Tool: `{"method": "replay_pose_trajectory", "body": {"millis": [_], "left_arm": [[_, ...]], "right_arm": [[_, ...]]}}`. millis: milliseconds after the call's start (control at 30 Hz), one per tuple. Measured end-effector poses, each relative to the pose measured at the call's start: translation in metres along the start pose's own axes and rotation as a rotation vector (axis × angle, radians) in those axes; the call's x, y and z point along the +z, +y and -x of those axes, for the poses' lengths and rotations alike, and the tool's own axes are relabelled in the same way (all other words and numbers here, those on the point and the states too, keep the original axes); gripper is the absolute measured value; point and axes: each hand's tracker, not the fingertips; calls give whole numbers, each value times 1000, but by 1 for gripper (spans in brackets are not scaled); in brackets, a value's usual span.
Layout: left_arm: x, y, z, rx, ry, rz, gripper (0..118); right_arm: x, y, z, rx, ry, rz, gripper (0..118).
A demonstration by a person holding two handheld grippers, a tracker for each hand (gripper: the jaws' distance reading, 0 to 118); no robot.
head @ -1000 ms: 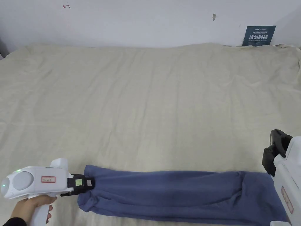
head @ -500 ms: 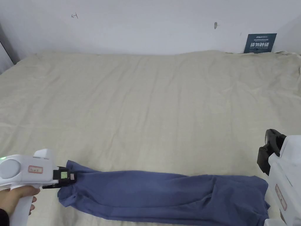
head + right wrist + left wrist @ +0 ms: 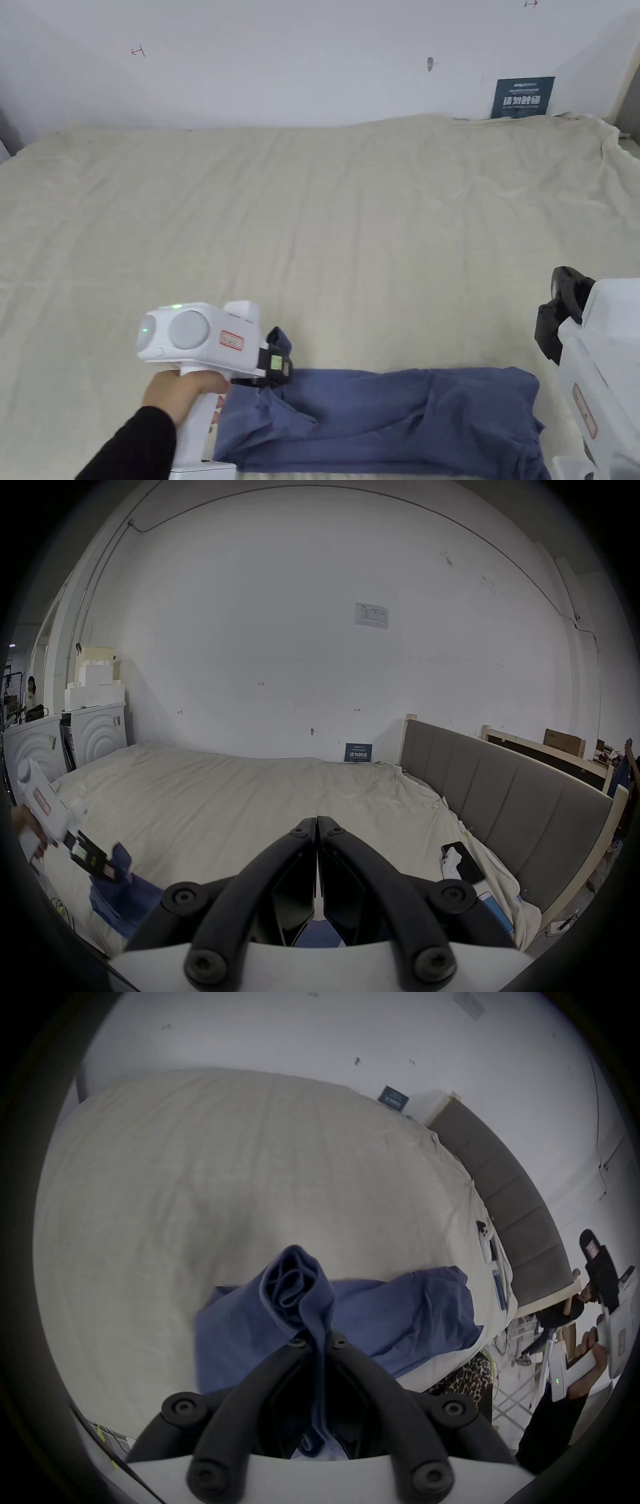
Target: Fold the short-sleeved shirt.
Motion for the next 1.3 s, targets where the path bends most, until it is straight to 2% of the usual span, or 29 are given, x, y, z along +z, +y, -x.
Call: {"method": "replay_pose_trajectory", "body": {"millis": [267, 300, 367, 433, 500, 533, 700, 867, 933, 967, 1033, 1100, 1133, 1200, 1300], "left_arm": [[-88, -3, -35, 8, 3, 107, 3], [-95, -4, -36, 12, 15, 114, 4], [-109, -8, -40, 5, 48, 139, 14], [-112, -10, -42, -2, 61, 118, 47], [-107, -13, -46, 15, 36, 85, 91], [-104, -13, -47, 33, 31, 80, 101], [-59, -9, -44, 47, -4, -52, 103], [6, -11, -36, -23, 95, -245, 103], [21, -14, -30, -42, 171, -312, 102], [27, -18, -27, -62, 208, -353, 97], [31, -24, -20, -79, 229, -409, 68], [29, -33, -11, -81, 222, -438, 32], [24, -37, -6, -100, 225, -448, 18], [13, -46, -1, -121, 243, -452, 0], [-5, -61, 4, -125, 255, -441, 0]], "right_arm": [[3, -7, -7, -2, -22, 19, 0], [3, -7, -7, -2, -23, 22, 0], [4, -8, -8, -2, -24, 26, 0], [4, -9, -9, -1, -26, 28, 0], [5, -9, -10, 0, -28, 29, 0], [5, -9, -10, -1, -28, 29, 0], [5, -4, -12, -5, -28, 24, 0], [6, 3, -13, 0, -27, 2, 0], [6, 5, -14, -2, -25, -7, 0], [7, 6, -14, -2, -27, -12, 0], [7, 8, -14, -3, -26, -16, 0], [9, 9, -13, -3, -29, -21, 0], [9, 10, -14, -3, -30, -21, 0], [9, 9, -15, -7, -32, -23, 0], [9, 6, -18, -4, -35, -17, 0]]}}
